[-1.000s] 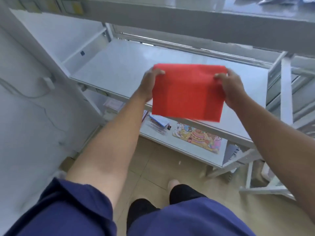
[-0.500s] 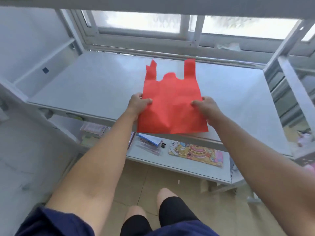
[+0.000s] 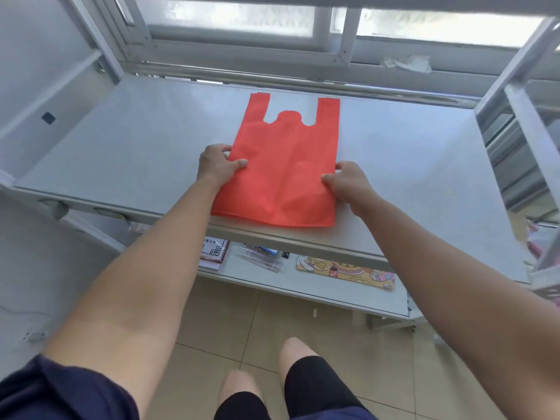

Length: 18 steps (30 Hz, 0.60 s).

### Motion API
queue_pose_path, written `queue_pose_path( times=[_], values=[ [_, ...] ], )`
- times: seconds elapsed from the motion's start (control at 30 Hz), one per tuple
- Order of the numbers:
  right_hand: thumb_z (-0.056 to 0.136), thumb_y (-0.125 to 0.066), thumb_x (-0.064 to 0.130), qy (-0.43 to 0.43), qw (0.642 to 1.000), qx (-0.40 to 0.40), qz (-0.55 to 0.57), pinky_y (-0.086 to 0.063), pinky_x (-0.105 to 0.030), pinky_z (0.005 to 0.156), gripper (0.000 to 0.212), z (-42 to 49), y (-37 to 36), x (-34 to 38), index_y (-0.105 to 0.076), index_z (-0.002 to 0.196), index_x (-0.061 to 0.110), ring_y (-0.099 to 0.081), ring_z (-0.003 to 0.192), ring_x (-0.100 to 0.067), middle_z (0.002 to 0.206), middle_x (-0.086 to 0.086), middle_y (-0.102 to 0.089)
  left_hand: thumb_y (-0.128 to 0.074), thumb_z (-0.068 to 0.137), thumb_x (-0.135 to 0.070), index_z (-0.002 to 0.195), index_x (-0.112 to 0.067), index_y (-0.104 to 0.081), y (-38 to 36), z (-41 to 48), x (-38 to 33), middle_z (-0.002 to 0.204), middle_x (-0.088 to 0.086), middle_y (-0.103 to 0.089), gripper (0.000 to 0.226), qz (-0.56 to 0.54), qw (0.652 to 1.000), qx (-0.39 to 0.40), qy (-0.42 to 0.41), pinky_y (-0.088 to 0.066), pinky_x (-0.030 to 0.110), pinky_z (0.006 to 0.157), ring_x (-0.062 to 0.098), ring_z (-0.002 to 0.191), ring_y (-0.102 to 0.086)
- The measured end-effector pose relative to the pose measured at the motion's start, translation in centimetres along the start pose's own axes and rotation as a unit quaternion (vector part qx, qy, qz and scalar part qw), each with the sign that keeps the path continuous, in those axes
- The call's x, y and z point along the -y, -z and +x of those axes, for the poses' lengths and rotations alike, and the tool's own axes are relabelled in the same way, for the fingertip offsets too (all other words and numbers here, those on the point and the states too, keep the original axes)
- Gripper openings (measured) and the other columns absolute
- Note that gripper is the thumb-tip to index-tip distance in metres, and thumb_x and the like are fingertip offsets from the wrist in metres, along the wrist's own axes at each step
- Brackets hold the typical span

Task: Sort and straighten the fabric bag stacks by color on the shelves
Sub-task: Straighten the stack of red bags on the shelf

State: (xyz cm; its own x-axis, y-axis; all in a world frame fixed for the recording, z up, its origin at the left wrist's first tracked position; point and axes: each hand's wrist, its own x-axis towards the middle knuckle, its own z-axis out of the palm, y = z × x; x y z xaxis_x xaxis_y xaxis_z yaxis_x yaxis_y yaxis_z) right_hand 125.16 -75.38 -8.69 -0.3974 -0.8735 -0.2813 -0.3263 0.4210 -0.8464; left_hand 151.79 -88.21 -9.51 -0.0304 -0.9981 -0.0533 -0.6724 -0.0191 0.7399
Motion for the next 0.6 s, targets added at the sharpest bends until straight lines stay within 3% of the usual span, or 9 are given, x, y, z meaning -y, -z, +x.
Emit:
queue_pose_path(
  times=[0.2,0.37,0.47,0.6],
  values=[
    [0.095,-0.062,0.018,0.009,0.999,-0.004,-0.048,-0.056,-0.042,0.096,0.014,-0.4,-0.4,0.3,-0.067,0.108,0.016,-0.069,0.103,-0.026,0.111,-0.007,-0.072,-0.084,0.084,-0.032,0.126,-0.014,-0.075,-0.1,-0.7,-0.6,0.113,0.011,-0.076,0.046,0.031,0.999,-0.017,-0.009,-0.049,0.027,0.089,0.026,0.108,-0.07],
    [0.1,-0.061,0.023,0.008,0.996,-0.003,-0.084,-0.052,-0.038,0.097,0.026,-0.9,-0.1,1.1,-0.067,0.12,0.009,-0.065,0.112,-0.028,0.121,-0.01,-0.069,-0.079,0.09,-0.035,0.148,-0.005,-0.054,0.5,-1.8,-0.8,0.122,0.014,-0.072,0.07,0.033,0.998,-0.051,-0.003,-0.047,0.035,0.104,0.029,0.118,-0.065],
    [0.101,-0.061,0.03,0.012,0.989,-0.011,-0.147,-0.048,-0.041,0.103,0.045,-2.7,0.2,1.6,-0.053,0.139,0.007,-0.058,0.125,-0.031,0.135,-0.014,-0.06,-0.079,0.09,-0.033,0.149,-0.005,-0.05,1.0,-3.2,-0.9,0.13,0.018,-0.065,0.071,0.054,0.996,-0.055,-0.038,-0.05,0.04,0.104,0.033,0.12,-0.063],
    [0.099,-0.06,0.023,0.096,0.954,-0.076,-0.274,-0.045,-0.05,0.106,0.066,-7.8,1.3,2.2,-0.031,0.157,0.01,-0.045,0.135,-0.035,0.151,-0.015,-0.042,-0.077,0.091,-0.028,0.147,-0.007,-0.051,1.5,-7.4,-2.8,0.138,0.017,-0.06,0.065,0.14,0.978,-0.047,-0.145,-0.047,0.047,0.105,0.035,0.128,-0.056]
  ],
)
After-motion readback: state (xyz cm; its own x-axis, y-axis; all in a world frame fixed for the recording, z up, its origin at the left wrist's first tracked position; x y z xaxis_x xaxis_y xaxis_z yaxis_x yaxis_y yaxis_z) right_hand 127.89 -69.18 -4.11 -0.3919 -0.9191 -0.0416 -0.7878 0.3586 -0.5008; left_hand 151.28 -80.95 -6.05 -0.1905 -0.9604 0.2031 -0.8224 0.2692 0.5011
